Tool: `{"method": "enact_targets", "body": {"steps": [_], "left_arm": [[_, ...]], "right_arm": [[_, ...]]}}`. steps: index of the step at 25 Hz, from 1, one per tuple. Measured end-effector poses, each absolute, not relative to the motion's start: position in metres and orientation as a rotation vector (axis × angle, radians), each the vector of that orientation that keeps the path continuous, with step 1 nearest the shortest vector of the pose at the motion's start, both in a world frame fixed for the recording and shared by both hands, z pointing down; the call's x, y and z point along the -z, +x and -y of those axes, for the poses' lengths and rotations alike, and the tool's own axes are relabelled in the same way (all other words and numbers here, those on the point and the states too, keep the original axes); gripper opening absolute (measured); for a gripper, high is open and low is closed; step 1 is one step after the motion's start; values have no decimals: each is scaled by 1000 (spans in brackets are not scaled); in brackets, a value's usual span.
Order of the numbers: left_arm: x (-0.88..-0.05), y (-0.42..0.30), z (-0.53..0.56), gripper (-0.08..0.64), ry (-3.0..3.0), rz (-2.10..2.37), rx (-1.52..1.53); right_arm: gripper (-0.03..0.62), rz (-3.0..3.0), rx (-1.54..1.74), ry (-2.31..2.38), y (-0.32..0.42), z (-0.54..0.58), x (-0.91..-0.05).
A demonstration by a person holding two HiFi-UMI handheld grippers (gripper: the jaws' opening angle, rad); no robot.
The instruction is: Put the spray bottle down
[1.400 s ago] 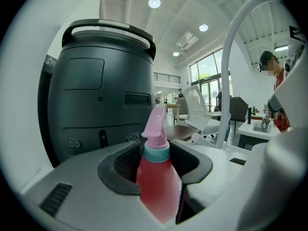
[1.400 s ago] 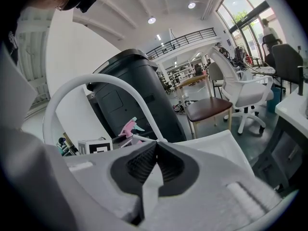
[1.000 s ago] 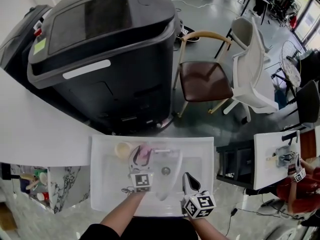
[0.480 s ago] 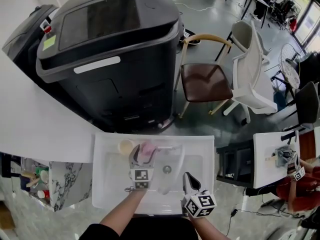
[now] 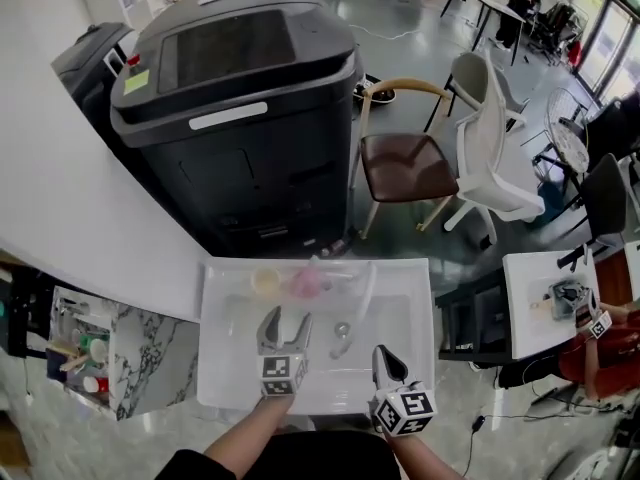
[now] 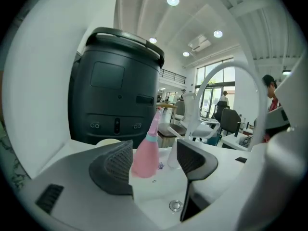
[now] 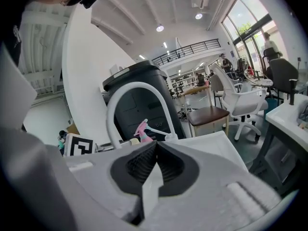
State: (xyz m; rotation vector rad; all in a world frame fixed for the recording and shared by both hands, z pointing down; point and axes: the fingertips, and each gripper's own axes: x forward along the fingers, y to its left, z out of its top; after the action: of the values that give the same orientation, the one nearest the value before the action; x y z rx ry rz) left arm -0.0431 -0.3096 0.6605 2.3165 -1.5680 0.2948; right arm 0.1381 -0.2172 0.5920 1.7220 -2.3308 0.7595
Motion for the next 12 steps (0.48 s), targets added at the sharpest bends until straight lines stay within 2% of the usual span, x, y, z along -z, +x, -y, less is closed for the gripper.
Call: {"method": "enact_targets", "body": {"steps": [2,5,7,12], "left_arm": [[-640,-53,278,240,2345,1573,-253],[-611,-74,223,199,2380,1564,-216],[-588,-94,182,71,2391,1573,-162],[-561,-138,72,27,2350,1498,-136]], "right_arm": [[-2,2338,-734,1723,127,194,-586],[-2,2348,-714,1737,102,149,-577],[-3,2364,-693,1744,81,112,-569],[-3,2388,-650,1742,25,12,-557]]}}
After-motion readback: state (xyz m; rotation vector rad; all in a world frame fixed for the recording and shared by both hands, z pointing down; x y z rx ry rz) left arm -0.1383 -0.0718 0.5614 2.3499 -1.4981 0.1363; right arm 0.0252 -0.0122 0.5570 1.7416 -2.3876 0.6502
